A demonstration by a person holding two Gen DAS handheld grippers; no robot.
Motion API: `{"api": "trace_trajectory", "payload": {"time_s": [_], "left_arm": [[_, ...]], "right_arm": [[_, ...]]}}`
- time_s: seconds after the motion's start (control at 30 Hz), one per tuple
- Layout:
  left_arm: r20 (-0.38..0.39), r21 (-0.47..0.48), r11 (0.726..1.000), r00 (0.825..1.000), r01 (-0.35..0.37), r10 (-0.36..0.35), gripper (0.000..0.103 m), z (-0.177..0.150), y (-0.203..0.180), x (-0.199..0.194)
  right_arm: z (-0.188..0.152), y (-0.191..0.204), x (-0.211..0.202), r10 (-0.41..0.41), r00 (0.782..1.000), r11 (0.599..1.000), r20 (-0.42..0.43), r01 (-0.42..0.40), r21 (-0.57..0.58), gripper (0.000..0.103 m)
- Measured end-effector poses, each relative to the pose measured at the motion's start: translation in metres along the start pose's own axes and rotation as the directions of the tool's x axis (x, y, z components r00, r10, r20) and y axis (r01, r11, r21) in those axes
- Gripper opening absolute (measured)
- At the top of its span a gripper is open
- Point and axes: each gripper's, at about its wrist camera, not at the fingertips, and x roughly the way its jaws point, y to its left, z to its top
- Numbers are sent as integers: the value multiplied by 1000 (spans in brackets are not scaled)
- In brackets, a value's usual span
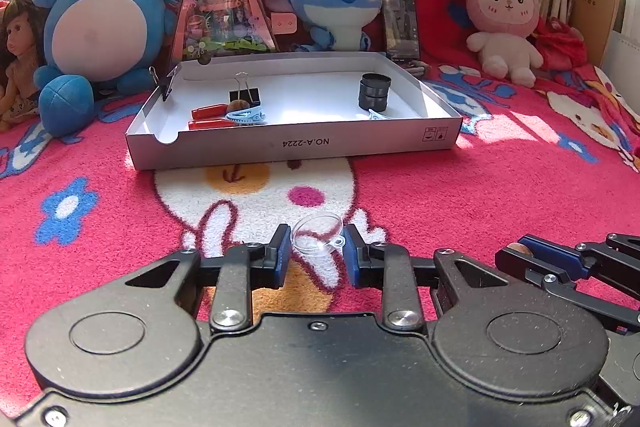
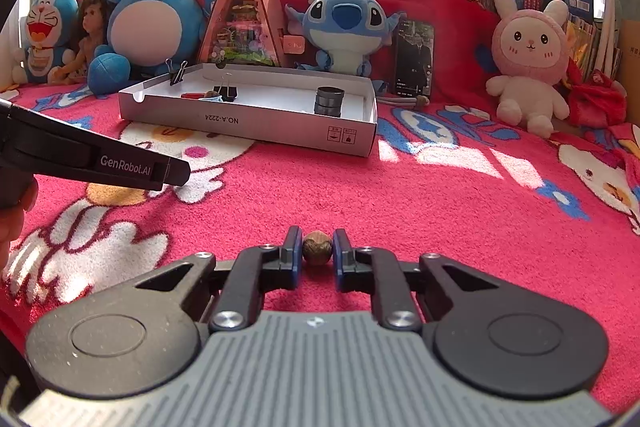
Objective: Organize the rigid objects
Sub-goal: 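Close the right gripper on the acorn while the left grasps the clear plastic cup, then carry the acorn and clear cup over the white tray and lower them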
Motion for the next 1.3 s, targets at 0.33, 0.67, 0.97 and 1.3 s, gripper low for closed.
{"api": "trace_trajectory", "payload": {"time_s": [0.33, 0.67, 0.97, 1.3], "left_arm": [[-1, -15, 1000, 1000, -1, 1, 26, -1, 5, -4], [-4, -26, 1000, 1000, -7, 6, 26, -3, 9, -6], [-5, -27, 1000, 1000, -9, 9, 26, -4, 10, -7], [-1, -36, 999, 1000, -21, 21, 26, -3, 13, -7]], "right_arm": [[1, 3, -1, 0, 1000, 1000, 5, 0, -11, 24], [-4, 4, -6, -17, 1000, 999, 16, 18, -33, 43], [-9, 3, -6, -69, 997, 997, 29, 70, -29, 59], [-3, 8, -6, -36, 999, 999, -3, 36, -5, 21]]}}
